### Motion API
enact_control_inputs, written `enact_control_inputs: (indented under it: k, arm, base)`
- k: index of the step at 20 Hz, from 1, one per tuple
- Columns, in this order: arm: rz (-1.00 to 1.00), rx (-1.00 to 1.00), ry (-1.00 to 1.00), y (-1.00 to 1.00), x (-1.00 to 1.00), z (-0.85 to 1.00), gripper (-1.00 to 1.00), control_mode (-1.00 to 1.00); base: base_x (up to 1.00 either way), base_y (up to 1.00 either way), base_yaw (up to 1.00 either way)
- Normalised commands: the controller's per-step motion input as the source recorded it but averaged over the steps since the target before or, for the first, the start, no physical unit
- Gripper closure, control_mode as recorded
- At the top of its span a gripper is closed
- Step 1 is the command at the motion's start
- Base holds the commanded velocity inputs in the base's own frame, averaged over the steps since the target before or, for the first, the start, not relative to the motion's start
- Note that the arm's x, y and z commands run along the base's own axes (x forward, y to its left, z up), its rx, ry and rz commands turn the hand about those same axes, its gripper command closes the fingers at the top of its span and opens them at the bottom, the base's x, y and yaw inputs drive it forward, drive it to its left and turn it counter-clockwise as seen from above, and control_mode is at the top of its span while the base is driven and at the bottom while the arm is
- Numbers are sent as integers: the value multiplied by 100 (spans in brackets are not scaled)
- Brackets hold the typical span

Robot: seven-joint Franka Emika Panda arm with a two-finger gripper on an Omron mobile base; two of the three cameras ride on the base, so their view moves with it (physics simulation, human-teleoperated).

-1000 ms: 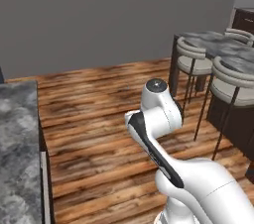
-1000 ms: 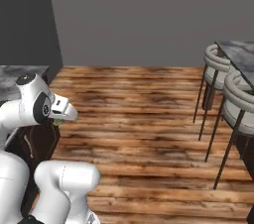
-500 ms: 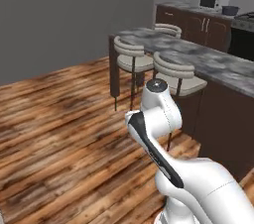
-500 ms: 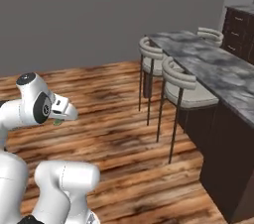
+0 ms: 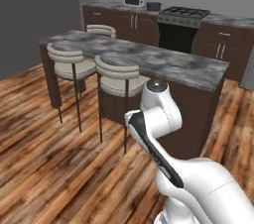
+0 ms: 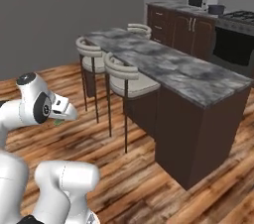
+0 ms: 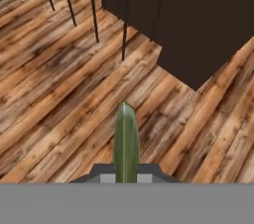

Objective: Turn on the sink faucet. Then move the lemon wedge from the counter to the sink. Turn off the sink. Move the vegetable from the sink to the pot next to the stove. Finally move the pot to the rear left burner.

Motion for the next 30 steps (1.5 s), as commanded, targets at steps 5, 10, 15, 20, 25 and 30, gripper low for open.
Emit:
enact_control_inputs:
  k: [5,10,15,20,25,30]
  arm:
    - [0,0,0,0,0,0,100,100]
    - [0,0,0,0,0,0,100,100]
    - [0,0,0,0,0,0,100,100]
    - [0,0,0,0,0,0,100,100]
    - [0,0,0,0,0,0,100,100]
    - [0,0,0,0,0,0,100,100]
  base:
    - [20,-57,-49]
    - [28,-86,-37]
    - [26,-97,-35]
    - [16,-100,-33]
    - [17,-100,-31]
    - [55,-79,-26]
